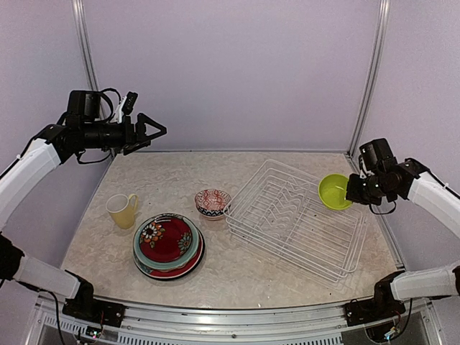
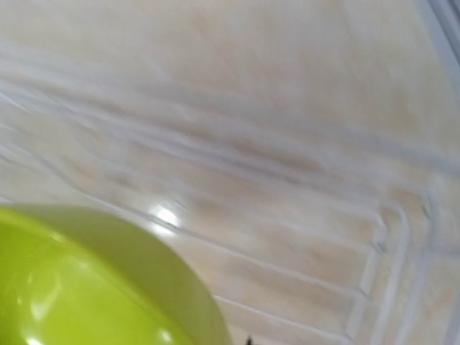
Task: Unload the mixed dishes from the dish rack
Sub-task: Place the bowl in the bowl.
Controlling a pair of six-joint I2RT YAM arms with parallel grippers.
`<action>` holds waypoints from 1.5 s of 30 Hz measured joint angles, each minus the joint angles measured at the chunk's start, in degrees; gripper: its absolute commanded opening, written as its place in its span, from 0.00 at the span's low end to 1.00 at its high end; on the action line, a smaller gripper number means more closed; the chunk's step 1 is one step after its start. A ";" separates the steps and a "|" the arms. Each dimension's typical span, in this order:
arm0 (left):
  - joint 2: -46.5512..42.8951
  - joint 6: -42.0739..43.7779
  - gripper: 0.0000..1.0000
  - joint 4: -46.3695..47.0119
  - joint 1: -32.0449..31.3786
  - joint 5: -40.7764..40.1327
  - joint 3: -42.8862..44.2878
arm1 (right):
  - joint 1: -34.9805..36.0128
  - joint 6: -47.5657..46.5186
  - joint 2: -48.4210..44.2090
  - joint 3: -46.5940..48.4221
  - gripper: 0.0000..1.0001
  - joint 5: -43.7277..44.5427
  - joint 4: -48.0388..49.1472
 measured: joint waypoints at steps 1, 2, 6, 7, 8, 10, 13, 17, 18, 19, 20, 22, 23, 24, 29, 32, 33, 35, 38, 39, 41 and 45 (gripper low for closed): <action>-0.09 0.00 0.99 0.00 0.00 0.02 0.00 | 0.00 -0.22 -1.05 1.53 0.00 -0.66 0.13; -0.15 0.00 0.99 0.00 -0.04 0.02 0.00 | 0.00 -0.37 -1.62 2.80 0.00 -1.40 0.37; -0.39 0.00 0.99 0.00 -0.24 -0.02 0.00 | 0.92 -0.57 -0.68 7.93 0.00 -6.25 3.91; -0.42 0.00 0.99 0.00 -0.26 -0.02 0.00 | 1.55 -0.55 0.26 8.63 0.00 -7.21 5.14; -0.46 0.00 0.99 0.00 -0.28 -0.04 0.00 | 2.62 -0.50 1.70 9.55 0.00 -8.17 6.64; -0.52 0.02 0.99 0.00 -0.44 -0.39 0.00 | 5.20 -0.42 5.86 12.00 0.00 -10.10 9.38; -0.61 0.02 0.99 -0.02 -0.55 -0.63 0.00 | 9.57 -0.46 13.94 17.73 0.00 -11.63 12.20; -0.63 0.20 0.99 -0.04 -0.87 -1.03 0.00 | 15.63 -0.48 25.59 27.36 0.00 -13.68 15.91; -0.63 0.22 0.99 -0.07 -0.90 -1.07 0.00 | 16.76 -0.50 27.85 29.44 0.00 -14.25 16.35; -0.63 0.20 0.99 -0.11 -0.94 -1.03 0.00 | 18.12 -0.55 30.75 32.50 0.00 -14.67 16.39; -0.63 0.22 0.99 -0.13 -0.96 -1.01 0.00 | 19.39 -0.68 33.75 35.78 0.00 -15.04 16.55; -0.63 0.22 0.99 -0.22 -0.98 -1.07 0.02 | 21.79 -1.25 40.02 43.04 0.00 -15.63 16.26; -0.63 0.22 0.99 -0.26 -0.98 -1.11 0.02 | 22.84 -1.53 42.97 46.51 0.00 -15.76 16.00; -0.63 0.22 0.99 -0.35 -0.98 -1.11 0.02 | 23.67 -1.81 45.27 49.37 0.00 -15.76 15.39; -0.83 0.22 0.99 -0.42 -0.98 -1.09 0.07 | 27.23 -3.78 56.48 62.97 0.00 -15.39 11.23; -1.09 0.22 0.99 -0.42 -0.98 -1.07 0.07 | 28.55 -4.85 60.22 67.10 0.00 -15.13 7.56; -1.18 0.22 0.99 -0.42 -0.98 -1.07 0.07 | 28.70 -5.16 61.09 68.02 0.00 -15.04 6.27; -1.33 0.22 0.99 -0.42 -0.98 -1.03 0.07 | 28.76 -5.70 62.34 69.29 0.00 -14.75 4.44; -1.38 0.20 0.99 -0.42 -0.96 -1.03 0.07 | 28.76 -6.19 63.91 70.27 0.00 -14.03 1.40; -1.38 0.20 0.99 -0.42 -0.96 -1.01 0.07 | 28.76 -6.32 64.54 70.75 0.00 -13.68 0.39; -1.38 0.20 0.99 -0.42 -0.90 -0.85 0.07 | 28.76 -6.58 66.07 72.24 0.00 -12.87 -1.55; -1.38 0.20 0.99 -0.42 -0.85 -0.83 0.07 | 28.76 -7.23 68.46 74.18 0.00 -11.74 -4.22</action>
